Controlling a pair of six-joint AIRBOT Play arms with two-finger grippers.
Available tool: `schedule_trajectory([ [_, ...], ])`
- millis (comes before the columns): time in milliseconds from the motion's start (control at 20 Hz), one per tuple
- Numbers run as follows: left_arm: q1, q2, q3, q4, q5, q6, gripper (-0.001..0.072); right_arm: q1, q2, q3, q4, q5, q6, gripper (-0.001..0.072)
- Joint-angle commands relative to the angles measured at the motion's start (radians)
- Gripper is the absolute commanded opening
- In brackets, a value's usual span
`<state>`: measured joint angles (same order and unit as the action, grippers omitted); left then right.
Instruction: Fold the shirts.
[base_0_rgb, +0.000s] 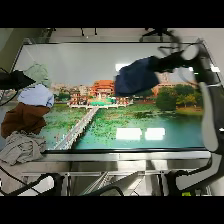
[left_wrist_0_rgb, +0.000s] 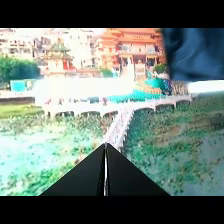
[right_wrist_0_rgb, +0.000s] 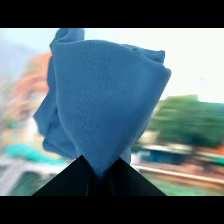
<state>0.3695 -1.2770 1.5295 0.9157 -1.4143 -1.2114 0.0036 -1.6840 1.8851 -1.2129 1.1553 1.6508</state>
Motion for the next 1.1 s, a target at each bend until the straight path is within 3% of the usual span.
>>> schedule_trajectory([
  [0,0.001,0.001,0.000,0.000,0.000,-0.002,0.0013,-0.247,0.134,0.005,-0.217,0.173,0.089,0.0020],
  [150,0.001,0.001,0.000,0.000,-0.001,-0.002,0.0013,-0.466,0.140,-0.017,-0.220,0.294,0.072,0.0020],
  [350,0.001,0.001,0.000,0.000,-0.003,-0.002,0.0013,-0.687,0.156,-0.193,-0.229,0.312,0.048,0.0021],
  [650,0.001,0.001,0.000,0.001,-0.055,-0.001,0.0013,-0.892,0.252,-0.679,-0.243,0.122,-0.026,0.0021],
  [1050,0.001,0.001,0.000,0.000,-0.083,-0.002,0.0013,-0.956,0.252,-0.735,-0.247,0.062,-0.120,0.0022],
])
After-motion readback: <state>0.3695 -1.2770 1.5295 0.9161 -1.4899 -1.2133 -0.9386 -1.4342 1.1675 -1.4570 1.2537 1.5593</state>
